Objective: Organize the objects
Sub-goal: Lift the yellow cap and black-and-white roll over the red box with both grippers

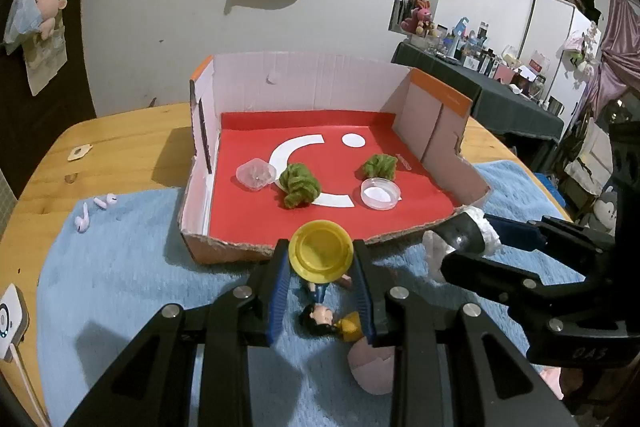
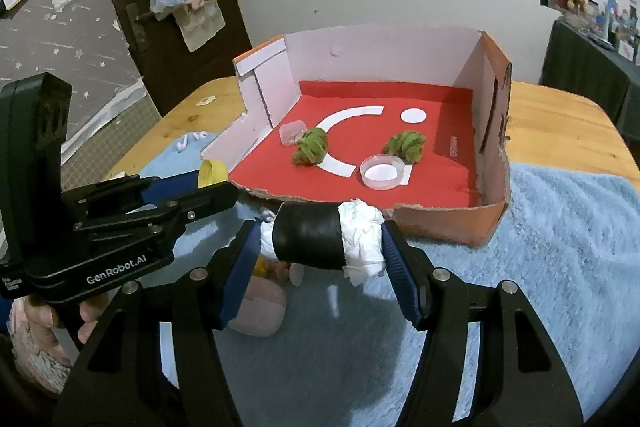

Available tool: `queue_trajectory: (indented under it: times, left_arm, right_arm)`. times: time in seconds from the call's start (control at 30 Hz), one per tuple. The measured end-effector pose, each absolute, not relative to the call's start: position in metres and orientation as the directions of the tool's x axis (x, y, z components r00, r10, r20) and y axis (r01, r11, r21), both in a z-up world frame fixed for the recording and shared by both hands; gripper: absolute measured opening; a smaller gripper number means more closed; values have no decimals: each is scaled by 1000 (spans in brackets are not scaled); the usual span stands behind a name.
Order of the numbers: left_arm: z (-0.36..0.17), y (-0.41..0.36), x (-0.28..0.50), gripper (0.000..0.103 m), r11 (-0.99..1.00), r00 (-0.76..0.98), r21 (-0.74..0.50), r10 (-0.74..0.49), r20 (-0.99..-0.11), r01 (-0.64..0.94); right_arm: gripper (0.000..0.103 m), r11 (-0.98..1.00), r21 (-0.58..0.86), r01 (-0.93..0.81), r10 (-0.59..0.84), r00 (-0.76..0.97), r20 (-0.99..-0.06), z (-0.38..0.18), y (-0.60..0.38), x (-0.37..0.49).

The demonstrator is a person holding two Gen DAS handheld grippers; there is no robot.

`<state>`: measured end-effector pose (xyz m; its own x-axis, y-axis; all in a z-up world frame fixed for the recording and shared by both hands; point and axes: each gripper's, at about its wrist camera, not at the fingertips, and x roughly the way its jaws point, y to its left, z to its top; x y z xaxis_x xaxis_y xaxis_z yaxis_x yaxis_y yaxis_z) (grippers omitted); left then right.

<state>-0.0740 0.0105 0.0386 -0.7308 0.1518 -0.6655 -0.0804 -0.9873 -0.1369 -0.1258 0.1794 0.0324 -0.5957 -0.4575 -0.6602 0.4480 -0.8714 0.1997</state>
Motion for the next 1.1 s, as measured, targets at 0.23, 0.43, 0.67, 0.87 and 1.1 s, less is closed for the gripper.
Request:
queue_trajectory:
  times: [0.23, 0.43, 0.67, 0.87, 1.1]
  left_arm:
    - [45, 12, -87, 31, -987, -730, -132, 157, -665, -92]
    - [48, 13, -98, 31, -986, -728, -131, 165, -666, -104]
    - [48, 19, -111, 31, -985, -718, -119, 170, -674, -122]
    - [43, 24, -122, 31, -986, -703, -110, 169, -691, -128]
    - [35, 22, -133, 31, -986, -682, -114, 166, -712, -121]
  right_arm:
    - [60, -872, 207, 444, -461, -599, -655, 36, 181, -133]
    - [60, -877, 203, 435, -452, -603, -657, 40, 182, -139]
    - [60, -884, 197, 423, -437, -602, -669, 41, 184, -150]
    - [60, -886, 194, 420, -429, -589, -684, 38, 184, -163]
    - [60, -887, 195, 420, -422, -563, -710, 32, 182, -179]
